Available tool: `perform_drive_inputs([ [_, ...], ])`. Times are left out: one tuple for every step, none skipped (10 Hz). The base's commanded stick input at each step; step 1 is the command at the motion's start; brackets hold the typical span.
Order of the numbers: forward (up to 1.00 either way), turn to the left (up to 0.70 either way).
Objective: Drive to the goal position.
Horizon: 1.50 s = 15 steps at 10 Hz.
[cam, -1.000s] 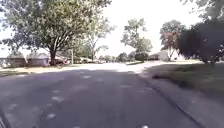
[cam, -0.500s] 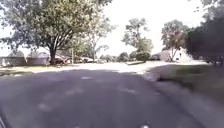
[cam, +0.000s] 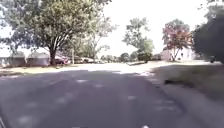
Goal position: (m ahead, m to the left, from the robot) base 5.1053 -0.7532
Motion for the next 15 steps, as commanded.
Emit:
perform_drive_inputs([
  [0.7,0.03],
  [0.7,0.03],
  [0.7,0.03],
  [0.7,0.03],
  [0.7,0.03],
  [0.7,0.03],
  [0.7,0.03],
  [0.7,0.03],
  [0.7,0.03],
  [0.7,0.03],
  [0.7,0.03],
  [0.7,0.03],
  [0.7,0.03],
  [0.7,0.03],
  [0.7,0.03],
])
